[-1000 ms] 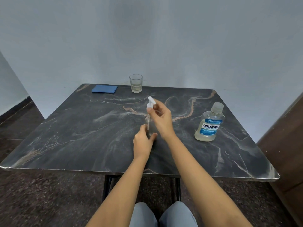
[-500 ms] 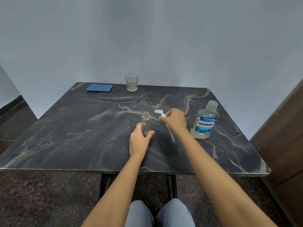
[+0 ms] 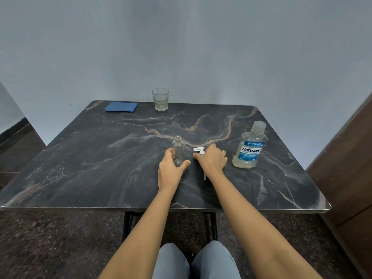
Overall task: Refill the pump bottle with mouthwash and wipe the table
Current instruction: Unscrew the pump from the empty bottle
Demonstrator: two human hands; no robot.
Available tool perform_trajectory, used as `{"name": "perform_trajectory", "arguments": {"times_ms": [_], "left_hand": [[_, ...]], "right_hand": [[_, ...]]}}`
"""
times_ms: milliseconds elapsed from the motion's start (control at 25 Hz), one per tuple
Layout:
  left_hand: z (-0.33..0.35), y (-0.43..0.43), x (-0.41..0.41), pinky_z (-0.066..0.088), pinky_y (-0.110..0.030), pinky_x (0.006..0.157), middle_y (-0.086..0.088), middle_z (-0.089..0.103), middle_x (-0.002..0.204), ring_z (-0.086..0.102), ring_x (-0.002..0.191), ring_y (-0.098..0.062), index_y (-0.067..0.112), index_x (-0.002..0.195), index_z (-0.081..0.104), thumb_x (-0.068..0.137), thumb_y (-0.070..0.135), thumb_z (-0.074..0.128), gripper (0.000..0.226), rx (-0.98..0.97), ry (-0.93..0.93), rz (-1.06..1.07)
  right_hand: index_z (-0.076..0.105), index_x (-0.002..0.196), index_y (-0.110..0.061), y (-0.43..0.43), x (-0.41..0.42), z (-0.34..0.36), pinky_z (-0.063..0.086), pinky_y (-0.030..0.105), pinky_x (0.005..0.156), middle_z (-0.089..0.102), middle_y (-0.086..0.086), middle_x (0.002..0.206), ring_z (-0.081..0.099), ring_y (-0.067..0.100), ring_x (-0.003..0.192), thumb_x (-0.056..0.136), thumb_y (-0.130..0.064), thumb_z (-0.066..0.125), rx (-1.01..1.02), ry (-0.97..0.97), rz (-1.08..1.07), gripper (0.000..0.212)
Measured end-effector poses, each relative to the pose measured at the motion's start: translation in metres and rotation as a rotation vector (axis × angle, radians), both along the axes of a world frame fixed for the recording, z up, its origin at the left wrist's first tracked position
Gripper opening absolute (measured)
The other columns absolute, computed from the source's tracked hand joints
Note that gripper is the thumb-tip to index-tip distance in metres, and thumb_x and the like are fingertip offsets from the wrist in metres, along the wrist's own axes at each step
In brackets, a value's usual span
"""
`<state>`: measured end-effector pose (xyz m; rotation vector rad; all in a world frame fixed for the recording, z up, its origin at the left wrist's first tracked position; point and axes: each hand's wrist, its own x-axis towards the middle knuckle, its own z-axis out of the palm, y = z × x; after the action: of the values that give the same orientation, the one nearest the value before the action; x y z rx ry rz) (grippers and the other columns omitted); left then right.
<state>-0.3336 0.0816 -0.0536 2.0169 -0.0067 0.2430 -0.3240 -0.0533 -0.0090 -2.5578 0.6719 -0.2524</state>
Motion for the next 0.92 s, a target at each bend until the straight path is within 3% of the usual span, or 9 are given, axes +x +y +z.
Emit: {"name": "perform_trajectory", "arguments": {"times_ms": [120, 200, 280, 360, 440, 520, 720, 800, 920], "left_hand": [[0.009, -0.001, -0.014, 0.042, -0.03, 0.096, -0.003, 0.051, 0.136, 0.049, 0.124, -0.017, 0.016, 0.137, 0.037, 0.072, 0.047, 0.078, 0.082, -0.101, -0.016, 0.091], [0.018, -0.007, -0.03, 0.043, -0.033, 0.094, -0.005, 0.05, 0.132, 0.048, 0.121, -0.017, 0.014, 0.134, 0.038, 0.076, 0.054, 0.069, 0.077, -0.152, -0.145, 0.282], [0.03, -0.02, -0.045, 0.04, -0.024, 0.089, -0.002, 0.048, 0.121, 0.048, 0.112, -0.014, 0.015, 0.125, 0.042, 0.083, 0.051, 0.059, 0.058, -0.156, -0.392, 0.37], [0.044, -0.04, -0.053, 0.035, -0.01, 0.085, 0.005, 0.045, 0.111, 0.047, 0.102, -0.008, 0.018, 0.115, 0.045, 0.086, 0.041, 0.061, 0.041, -0.155, -0.577, 0.279], [0.058, -0.068, -0.056, 0.035, -0.006, 0.082, 0.011, 0.045, 0.105, 0.047, 0.097, -0.002, 0.022, 0.11, 0.046, 0.083, 0.035, 0.066, 0.035, -0.129, -0.588, 0.113], [0.066, -0.097, -0.052, 0.04, -0.01, 0.082, 0.01, 0.049, 0.108, 0.048, 0.099, 0.0, 0.025, 0.112, 0.046, 0.079, 0.035, 0.071, 0.043, -0.102, -0.427, -0.083], [0.066, -0.148, -0.025, 0.038, -0.033, 0.1, -0.005, 0.05, 0.139, 0.045, 0.128, -0.02, 0.014, 0.136, 0.039, 0.072, 0.031, 0.082, 0.079, -0.114, 0.01, -0.353], [0.061, -0.158, -0.016, 0.04, -0.033, 0.101, -0.005, 0.054, 0.136, 0.05, 0.126, -0.02, 0.014, 0.134, 0.043, 0.072, 0.025, 0.083, 0.074, -0.158, 0.074, -0.426], [0.052, -0.165, -0.008, 0.049, -0.035, 0.096, -0.002, 0.065, 0.118, 0.062, 0.107, -0.016, 0.015, 0.121, 0.053, 0.073, 0.018, 0.082, 0.057, -0.183, 0.079, -0.476]], "right_hand": [[0.053, 0.113, -0.009, -0.006, -0.015, 0.024, 0.042, 0.041, 0.09, 0.06, 0.011, 0.117, 0.047, 0.031, 0.114, 0.081, -0.045, 0.065, -0.001, -0.097, 0.054, 0.05], [0.055, 0.109, -0.01, -0.018, -0.029, 0.048, 0.043, 0.038, 0.085, 0.061, 0.009, 0.111, 0.048, 0.028, 0.108, 0.085, -0.041, 0.062, 0.009, -0.3, 0.119, 0.04], [0.057, 0.104, -0.012, -0.033, -0.044, 0.073, 0.042, 0.036, 0.081, 0.061, 0.006, 0.103, 0.049, 0.025, 0.1, 0.086, -0.039, 0.058, -0.045, -0.537, 0.144, 0.032], [0.058, 0.102, -0.012, -0.051, -0.052, 0.095, 0.044, 0.037, 0.079, 0.061, 0.007, 0.098, 0.051, 0.026, 0.096, 0.088, -0.04, 0.054, -0.195, -0.678, 0.089, 0.032], [0.055, 0.107, -0.01, -0.073, -0.054, 0.11, 0.044, 0.039, 0.074, 0.061, 0.01, 0.101, 0.053, 0.029, 0.099, 0.089, -0.046, 0.051, -0.405, -0.607, -0.03, 0.041], [0.05, 0.114, -0.006, -0.093, -0.05, 0.119, 0.041, 0.037, 0.069, 0.059, 0.013, 0.106, 0.053, 0.03, 0.1, 0.087, -0.057, 0.05, -0.519, -0.385, -0.084, 0.057], [0.057, 0.114, -0.006, -0.122, -0.034, 0.125, 0.04, 0.032, 0.065, 0.059, 0.012, 0.113, 0.056, 0.029, 0.105, 0.083, -0.064, 0.052, -0.635, -0.069, 0.134, 0.066], [0.061, 0.095, -0.007, -0.127, -0.031, 0.128, 0.035, 0.028, 0.059, 0.064, 0.009, 0.094, 0.059, 0.023, 0.082, 0.079, -0.072, 0.048, -0.67, -0.029, 0.135, 0.068], [0.049, 0.071, -0.01, -0.127, -0.031, 0.136, 0.023, 0.025, 0.047, 0.047, 0.001, 0.057, 0.038, 0.014, 0.05, 0.072, -0.086, 0.027, -0.741, 0.091, 0.096, 0.08]]}}
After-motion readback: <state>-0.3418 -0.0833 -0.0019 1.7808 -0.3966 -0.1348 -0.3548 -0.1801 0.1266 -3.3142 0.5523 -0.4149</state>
